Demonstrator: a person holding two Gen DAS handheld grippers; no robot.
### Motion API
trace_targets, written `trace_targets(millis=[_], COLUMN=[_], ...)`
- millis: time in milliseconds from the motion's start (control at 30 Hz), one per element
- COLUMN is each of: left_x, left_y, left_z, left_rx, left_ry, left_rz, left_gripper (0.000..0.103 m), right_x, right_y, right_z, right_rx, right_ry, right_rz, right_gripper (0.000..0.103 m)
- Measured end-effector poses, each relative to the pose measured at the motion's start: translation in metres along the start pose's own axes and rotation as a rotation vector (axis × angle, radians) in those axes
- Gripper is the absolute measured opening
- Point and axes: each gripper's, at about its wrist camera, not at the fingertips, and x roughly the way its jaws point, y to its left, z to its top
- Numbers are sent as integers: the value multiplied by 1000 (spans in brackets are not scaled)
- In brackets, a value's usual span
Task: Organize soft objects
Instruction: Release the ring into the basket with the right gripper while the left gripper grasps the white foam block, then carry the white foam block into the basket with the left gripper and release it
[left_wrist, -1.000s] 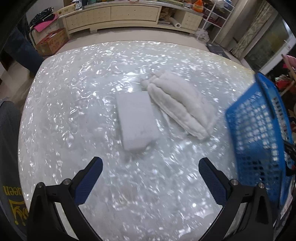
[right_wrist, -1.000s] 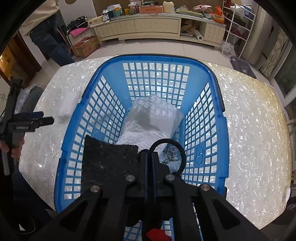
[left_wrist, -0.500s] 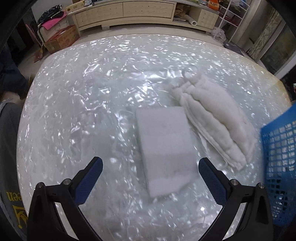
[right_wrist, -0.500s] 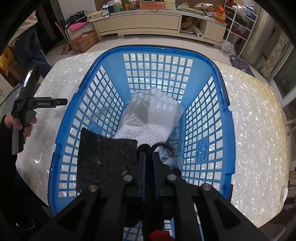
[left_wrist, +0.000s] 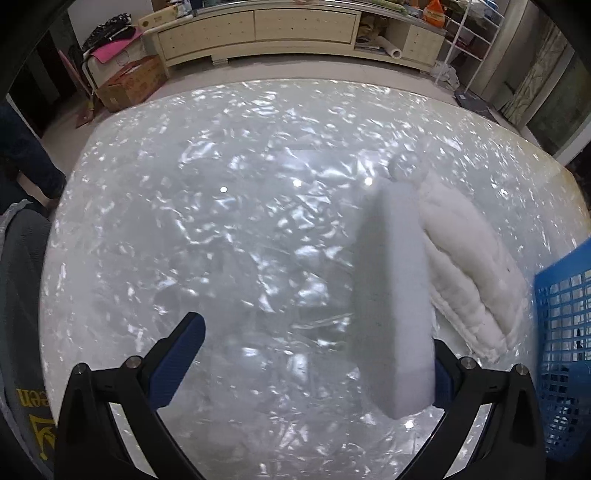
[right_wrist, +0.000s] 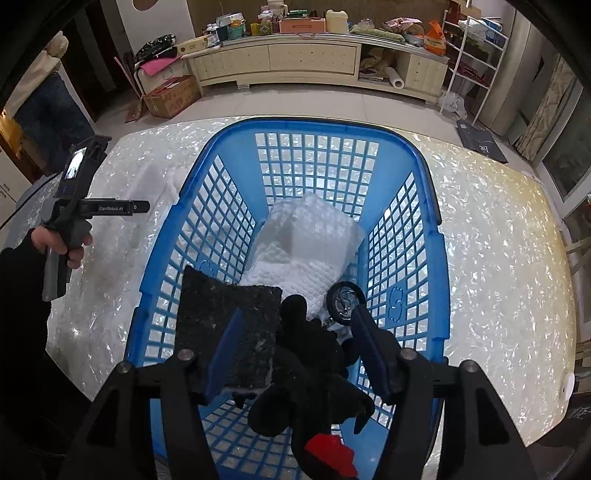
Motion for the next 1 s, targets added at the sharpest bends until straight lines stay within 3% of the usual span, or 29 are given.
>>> trace_targets(millis=[233,267,300,333,400,533,600,800,1000], left_x=[4,4,4,3,3,-2,-8,-44,-91], left_y=[19,19,19,17,12,2,-1,-11,-48], left_z=[17,20,22,25,28,27,25,7,-25], left_rx=[5,11,15,20,39,60,59,84,154], left_ry=[-7,-16,-20,-15,-10,-8,-13,-38,-75], left_rz=[-5,-17,-22,-24,-18,-24,-27,-70,-113], left_gripper=[99,91,72,61,57,25,15,15,15], right_x=[6,5,5,4,3,-2,-4,-11,-23], right_y=[0,0,0,-1,-1,-3,-4,-6,-12], right_z=[2,1,1,1,1,0,-2,-9,-21], right_rx=[7,7,9,11,13,19,23,29,47], right_ry=[10,11,12,12,11,1,-4,-20,-38], right_rz=[11,12,11,11,10,9,11,8,2], right_gripper=[59,59,59,59,59,59,63,73,74])
